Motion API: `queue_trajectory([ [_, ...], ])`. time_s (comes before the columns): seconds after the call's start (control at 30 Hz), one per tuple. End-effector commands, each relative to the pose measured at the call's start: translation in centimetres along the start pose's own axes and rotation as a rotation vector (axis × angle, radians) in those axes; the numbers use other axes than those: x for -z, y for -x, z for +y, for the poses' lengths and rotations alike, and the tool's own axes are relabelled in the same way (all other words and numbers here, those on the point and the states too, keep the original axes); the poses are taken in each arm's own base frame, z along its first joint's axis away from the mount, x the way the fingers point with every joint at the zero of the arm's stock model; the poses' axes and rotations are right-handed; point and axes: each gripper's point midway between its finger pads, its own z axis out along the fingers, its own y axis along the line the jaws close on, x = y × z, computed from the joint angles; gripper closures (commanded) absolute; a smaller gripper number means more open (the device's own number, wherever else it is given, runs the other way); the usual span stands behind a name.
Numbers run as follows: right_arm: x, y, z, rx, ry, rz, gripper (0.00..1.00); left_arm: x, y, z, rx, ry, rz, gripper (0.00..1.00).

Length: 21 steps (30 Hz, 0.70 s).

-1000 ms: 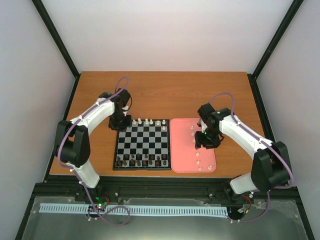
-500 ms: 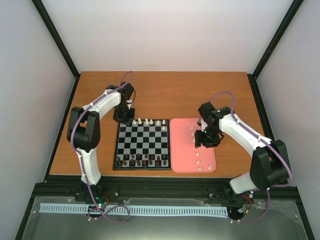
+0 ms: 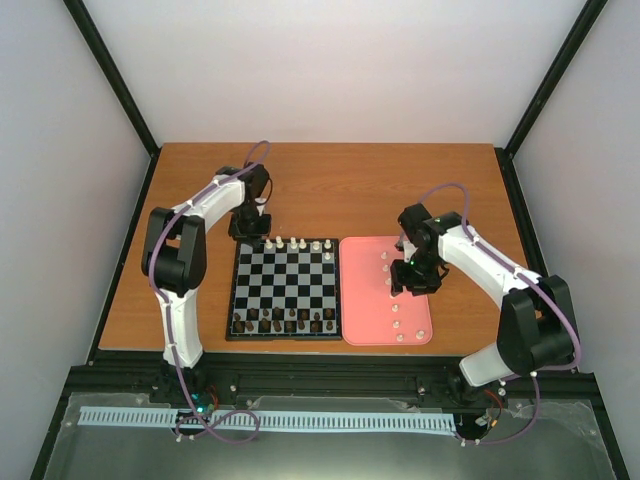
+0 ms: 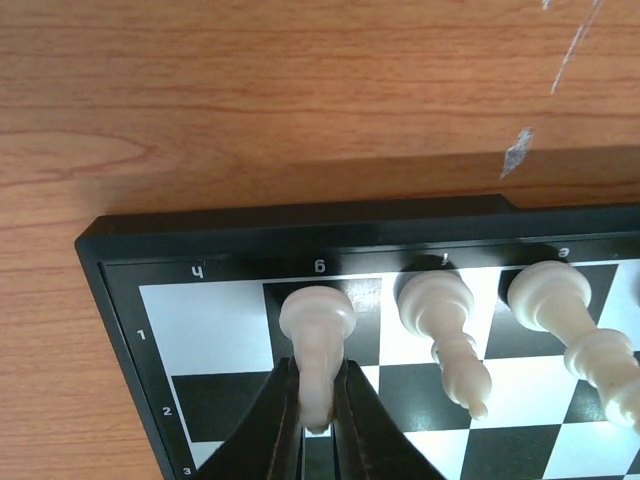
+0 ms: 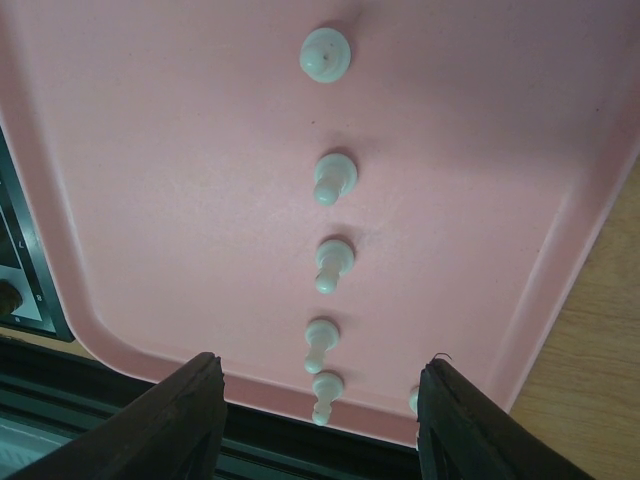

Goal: Set up the chess pieces on the board
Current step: Place the chess piece on the chessboard.

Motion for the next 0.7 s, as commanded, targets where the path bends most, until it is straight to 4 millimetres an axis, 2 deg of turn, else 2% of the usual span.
queue_trajectory([
  [0.0, 0.4, 0.7, 0.0, 0.003, 0.013, -0.012, 0.47, 0.4, 0.1, 0.5, -0.012, 0.011, 0.012, 0.98],
  [0.3, 0.1, 0.8, 0.1, 0.003, 0.024, -0.002, 0.47, 0.4, -1.1, 0.8, -0.014, 0.018, 0.041, 0.97],
  [0.67, -0.1, 0.8, 0.1, 0.001, 0.030, 0.002, 0.47, -0.3, -1.2, 0.7, -0.015, 0.016, 0.059, 0.94],
])
